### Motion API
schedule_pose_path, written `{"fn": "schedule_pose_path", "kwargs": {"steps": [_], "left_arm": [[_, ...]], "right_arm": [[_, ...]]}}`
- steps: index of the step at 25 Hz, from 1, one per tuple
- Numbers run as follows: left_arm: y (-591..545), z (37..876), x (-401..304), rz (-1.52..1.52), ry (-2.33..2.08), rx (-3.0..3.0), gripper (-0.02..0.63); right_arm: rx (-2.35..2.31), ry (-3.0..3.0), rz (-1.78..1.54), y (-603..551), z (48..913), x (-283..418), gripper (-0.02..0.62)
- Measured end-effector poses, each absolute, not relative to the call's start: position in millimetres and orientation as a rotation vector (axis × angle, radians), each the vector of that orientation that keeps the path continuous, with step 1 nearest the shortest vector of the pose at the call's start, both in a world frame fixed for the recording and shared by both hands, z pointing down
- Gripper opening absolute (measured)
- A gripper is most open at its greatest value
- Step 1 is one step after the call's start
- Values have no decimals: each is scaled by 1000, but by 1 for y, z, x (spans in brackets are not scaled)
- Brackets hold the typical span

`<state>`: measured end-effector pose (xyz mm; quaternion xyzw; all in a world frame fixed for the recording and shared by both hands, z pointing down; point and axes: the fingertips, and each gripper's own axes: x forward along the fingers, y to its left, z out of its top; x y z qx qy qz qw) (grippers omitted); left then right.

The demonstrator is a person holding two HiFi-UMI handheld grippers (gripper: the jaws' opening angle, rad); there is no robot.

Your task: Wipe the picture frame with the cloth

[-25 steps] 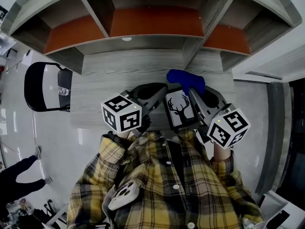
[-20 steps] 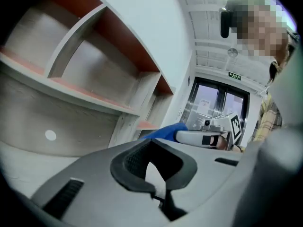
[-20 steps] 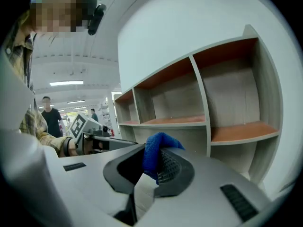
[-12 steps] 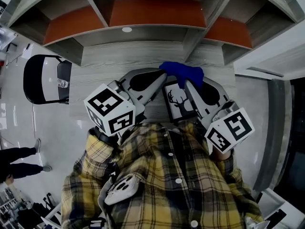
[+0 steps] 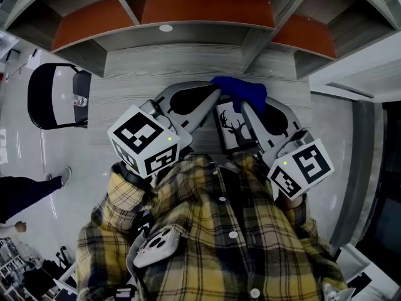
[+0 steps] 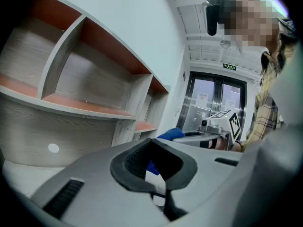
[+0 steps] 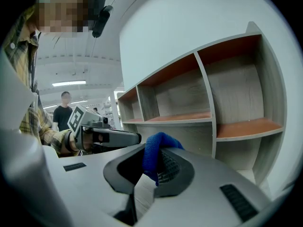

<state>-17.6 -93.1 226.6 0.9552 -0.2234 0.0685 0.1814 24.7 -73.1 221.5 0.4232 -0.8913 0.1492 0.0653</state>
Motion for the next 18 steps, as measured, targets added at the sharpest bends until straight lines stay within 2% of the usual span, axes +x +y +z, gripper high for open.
{"fn": "schedule_pose_path", "kwargs": {"steps": [18], "left_arm": [[-108,240,-21,270,-641,2703,5]], "right_arm": [[1278,-2683,476,-84,226,28,41]]}}
